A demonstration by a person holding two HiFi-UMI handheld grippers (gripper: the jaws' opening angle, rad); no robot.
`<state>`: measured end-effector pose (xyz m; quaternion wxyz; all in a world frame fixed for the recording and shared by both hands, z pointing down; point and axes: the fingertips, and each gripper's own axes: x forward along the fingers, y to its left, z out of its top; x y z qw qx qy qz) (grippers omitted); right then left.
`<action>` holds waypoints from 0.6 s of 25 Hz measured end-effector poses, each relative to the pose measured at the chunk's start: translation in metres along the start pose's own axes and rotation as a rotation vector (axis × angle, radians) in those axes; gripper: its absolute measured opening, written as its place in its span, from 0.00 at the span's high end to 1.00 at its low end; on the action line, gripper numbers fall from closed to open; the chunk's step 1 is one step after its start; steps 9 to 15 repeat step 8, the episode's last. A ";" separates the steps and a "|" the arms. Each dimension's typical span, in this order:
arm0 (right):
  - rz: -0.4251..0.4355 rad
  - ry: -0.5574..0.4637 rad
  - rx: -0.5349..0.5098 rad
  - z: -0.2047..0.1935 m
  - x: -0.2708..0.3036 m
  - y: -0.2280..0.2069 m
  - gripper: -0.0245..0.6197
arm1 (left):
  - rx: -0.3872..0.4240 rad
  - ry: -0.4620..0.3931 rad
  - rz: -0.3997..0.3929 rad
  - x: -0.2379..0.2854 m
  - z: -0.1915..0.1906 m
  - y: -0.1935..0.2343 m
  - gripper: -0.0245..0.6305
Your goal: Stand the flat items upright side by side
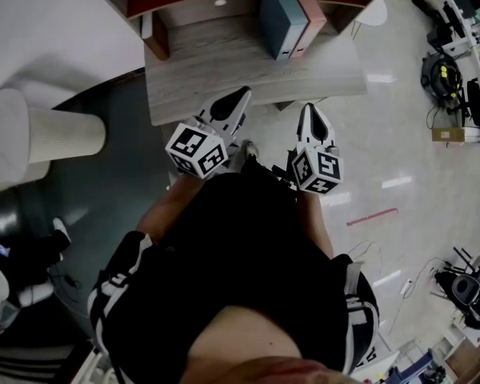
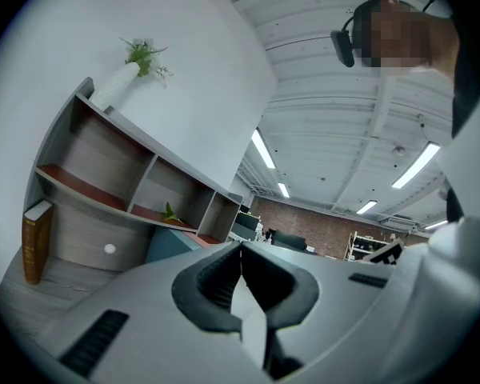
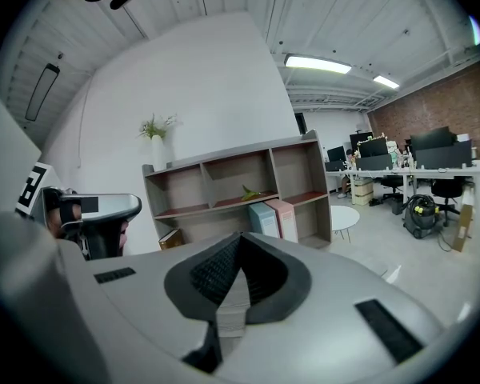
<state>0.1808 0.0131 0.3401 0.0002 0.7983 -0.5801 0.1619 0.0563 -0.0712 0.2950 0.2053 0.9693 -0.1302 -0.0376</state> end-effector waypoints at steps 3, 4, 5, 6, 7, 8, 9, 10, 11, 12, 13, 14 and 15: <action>-0.001 -0.001 -0.003 0.001 0.000 0.000 0.92 | -0.017 0.004 0.011 0.001 -0.001 0.002 0.93; -0.002 0.000 -0.004 0.000 -0.001 0.000 0.92 | -0.022 0.004 0.014 0.000 -0.002 0.002 0.93; -0.002 0.001 -0.006 0.000 -0.002 0.000 0.92 | -0.024 0.002 0.015 0.000 -0.002 0.002 0.93; -0.003 0.001 -0.007 0.001 -0.002 -0.001 0.92 | -0.024 -0.001 0.013 0.000 -0.002 0.001 0.93; -0.004 0.001 -0.008 0.001 -0.003 -0.001 0.92 | -0.022 -0.003 0.011 0.000 -0.001 0.001 0.93; -0.005 0.001 -0.009 0.001 -0.004 -0.001 0.92 | -0.021 -0.006 0.009 0.000 -0.001 0.000 0.93; -0.005 0.001 -0.009 0.001 -0.004 -0.001 0.92 | -0.021 -0.006 0.009 0.000 -0.001 0.000 0.93; -0.005 0.001 -0.009 0.001 -0.004 -0.001 0.92 | -0.021 -0.006 0.009 0.000 -0.001 0.000 0.93; -0.005 0.001 -0.009 0.001 -0.004 -0.001 0.92 | -0.021 -0.006 0.009 0.000 -0.001 0.000 0.93; -0.005 0.001 -0.009 0.001 -0.004 -0.001 0.92 | -0.021 -0.006 0.009 0.000 -0.001 0.000 0.93; -0.005 0.001 -0.009 0.001 -0.004 -0.001 0.92 | -0.021 -0.006 0.009 0.000 -0.001 0.000 0.93; -0.005 0.001 -0.009 0.001 -0.004 -0.001 0.92 | -0.021 -0.006 0.009 0.000 -0.001 0.000 0.93; -0.005 0.001 -0.009 0.001 -0.004 -0.001 0.92 | -0.021 -0.006 0.009 0.000 -0.001 0.000 0.93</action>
